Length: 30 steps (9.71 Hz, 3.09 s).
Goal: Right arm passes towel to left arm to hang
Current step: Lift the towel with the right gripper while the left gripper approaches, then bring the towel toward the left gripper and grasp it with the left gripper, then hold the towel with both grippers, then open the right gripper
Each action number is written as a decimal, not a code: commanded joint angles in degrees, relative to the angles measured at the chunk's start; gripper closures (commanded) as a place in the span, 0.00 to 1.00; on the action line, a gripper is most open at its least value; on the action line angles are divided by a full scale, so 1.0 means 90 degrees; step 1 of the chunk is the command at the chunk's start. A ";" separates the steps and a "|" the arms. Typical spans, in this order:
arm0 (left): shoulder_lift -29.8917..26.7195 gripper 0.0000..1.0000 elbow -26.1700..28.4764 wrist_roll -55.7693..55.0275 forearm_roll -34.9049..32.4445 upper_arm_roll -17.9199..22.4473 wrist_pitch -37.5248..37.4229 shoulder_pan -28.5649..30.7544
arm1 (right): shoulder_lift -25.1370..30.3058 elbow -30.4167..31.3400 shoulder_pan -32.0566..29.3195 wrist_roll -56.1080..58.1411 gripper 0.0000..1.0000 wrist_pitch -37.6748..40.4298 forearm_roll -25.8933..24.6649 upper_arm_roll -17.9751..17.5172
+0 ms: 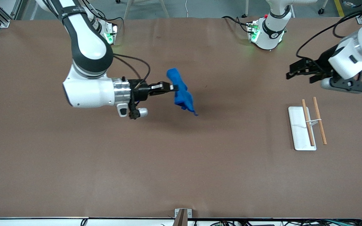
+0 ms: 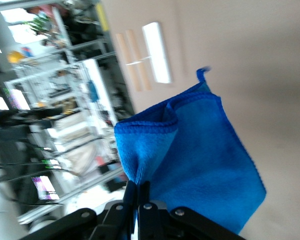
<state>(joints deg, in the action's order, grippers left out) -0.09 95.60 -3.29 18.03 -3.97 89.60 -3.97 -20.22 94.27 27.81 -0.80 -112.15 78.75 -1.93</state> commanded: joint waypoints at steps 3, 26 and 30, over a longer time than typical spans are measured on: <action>-0.0009 0.00 0.1377 0.1016 0.1682 -0.0330 0.0572 0.0089 | -0.0039 -0.0064 0.0863 0.0010 1.00 -0.0507 0.2901 0.0039; -0.0048 0.13 0.4602 0.6352 0.9315 -0.0936 0.1363 0.0354 | -0.0078 -0.0386 0.1695 -0.0077 0.99 -0.1426 0.3759 0.0048; -0.0009 0.10 0.4866 0.6392 0.9237 -0.0955 0.1275 0.0344 | -0.0117 -0.0435 0.1685 -0.0077 0.99 -0.1426 0.3769 0.0049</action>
<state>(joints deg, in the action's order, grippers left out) 0.00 137.07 52.33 100.65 -11.95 100.12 -1.00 -20.73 91.63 42.33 -0.83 -124.34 111.32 -1.85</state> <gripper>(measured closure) 0.101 0.960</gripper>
